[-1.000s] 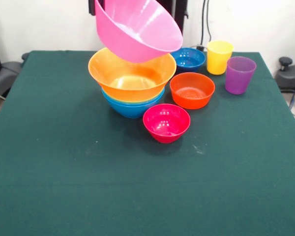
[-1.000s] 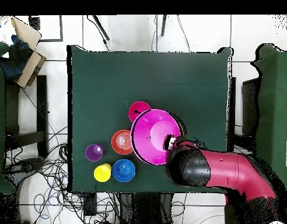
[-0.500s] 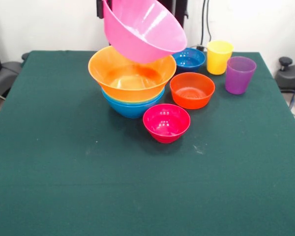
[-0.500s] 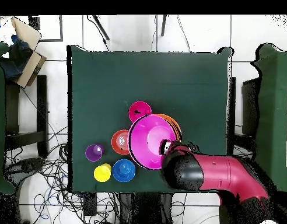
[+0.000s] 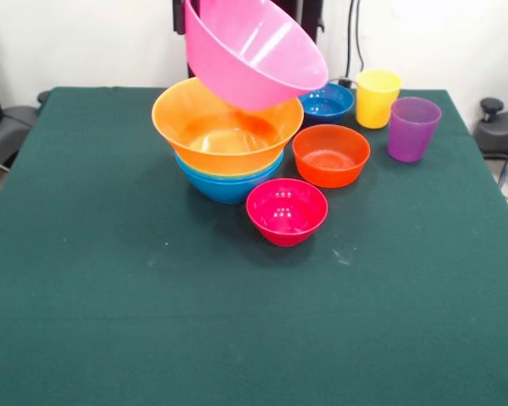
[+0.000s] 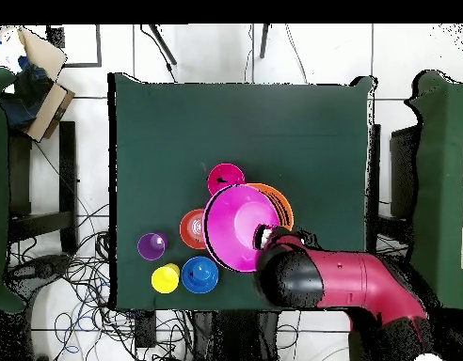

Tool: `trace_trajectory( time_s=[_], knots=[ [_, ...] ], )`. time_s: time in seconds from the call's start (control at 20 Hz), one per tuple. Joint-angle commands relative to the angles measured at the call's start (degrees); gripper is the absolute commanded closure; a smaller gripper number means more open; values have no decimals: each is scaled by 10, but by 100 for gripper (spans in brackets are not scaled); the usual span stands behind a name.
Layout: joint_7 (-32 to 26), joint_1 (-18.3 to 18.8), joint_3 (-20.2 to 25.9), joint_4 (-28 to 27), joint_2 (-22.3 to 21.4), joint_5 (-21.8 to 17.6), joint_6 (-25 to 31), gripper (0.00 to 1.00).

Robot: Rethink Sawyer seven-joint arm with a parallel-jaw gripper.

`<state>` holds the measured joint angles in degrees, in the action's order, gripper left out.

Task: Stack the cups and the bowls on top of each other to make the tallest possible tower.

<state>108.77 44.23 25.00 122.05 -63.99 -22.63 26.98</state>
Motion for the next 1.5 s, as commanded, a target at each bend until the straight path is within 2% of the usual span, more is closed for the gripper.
trace_trajectory(
  time_s=[0.05,0.45,0.85,1.5],
  knots=[
    [15,-29,-2,17,46,-43,-29,100],
    [28,-41,-13,15,74,-51,-67,100],
    [26,-51,-24,6,80,-49,-71,100],
    [-11,-22,-4,0,75,-37,-46,100]
  ],
)
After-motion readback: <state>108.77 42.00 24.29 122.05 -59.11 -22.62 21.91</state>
